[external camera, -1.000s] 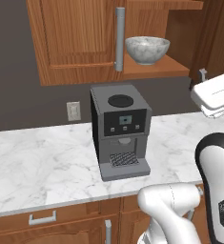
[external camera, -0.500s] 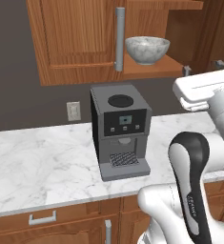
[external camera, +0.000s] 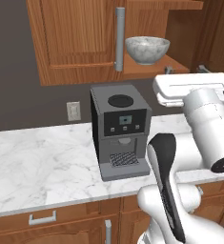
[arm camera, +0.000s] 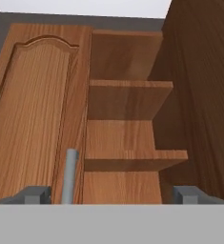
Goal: Move the bowls from the cabinet to the plates on the dining table.
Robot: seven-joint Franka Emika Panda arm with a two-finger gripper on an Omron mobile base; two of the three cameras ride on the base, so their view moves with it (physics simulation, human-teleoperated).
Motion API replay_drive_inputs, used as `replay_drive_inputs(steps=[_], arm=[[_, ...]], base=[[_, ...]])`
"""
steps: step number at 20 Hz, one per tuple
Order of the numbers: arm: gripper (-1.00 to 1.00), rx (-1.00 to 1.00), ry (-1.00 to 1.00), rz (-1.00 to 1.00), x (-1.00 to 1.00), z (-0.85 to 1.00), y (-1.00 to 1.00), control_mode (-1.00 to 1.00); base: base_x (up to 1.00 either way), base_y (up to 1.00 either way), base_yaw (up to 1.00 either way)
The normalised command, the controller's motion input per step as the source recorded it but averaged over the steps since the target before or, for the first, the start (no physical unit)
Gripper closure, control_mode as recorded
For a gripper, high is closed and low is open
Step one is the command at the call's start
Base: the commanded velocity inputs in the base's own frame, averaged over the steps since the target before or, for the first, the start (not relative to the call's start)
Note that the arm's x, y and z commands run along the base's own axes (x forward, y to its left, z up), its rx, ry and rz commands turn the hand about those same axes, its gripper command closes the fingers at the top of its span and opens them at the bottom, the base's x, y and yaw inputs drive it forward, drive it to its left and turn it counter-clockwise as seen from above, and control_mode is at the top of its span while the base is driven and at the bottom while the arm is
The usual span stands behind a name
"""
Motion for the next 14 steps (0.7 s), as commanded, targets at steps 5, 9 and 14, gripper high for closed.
replay_drive_inputs(steps=[5,9,14], arm=[[-1.00,0.01,0.00,-0.05,0.30,-0.13,0.22,-1.00],[-1.00,-0.01,0.04,-0.02,0.36,-0.12,0.18,-1.00],[-1.00,-0.02,0.09,-0.02,0.37,-0.11,0.11,-1.00]], base=[[0.00,0.00,0.00],[0.00,0.00,0.00],[0.00,0.00,0.00]])
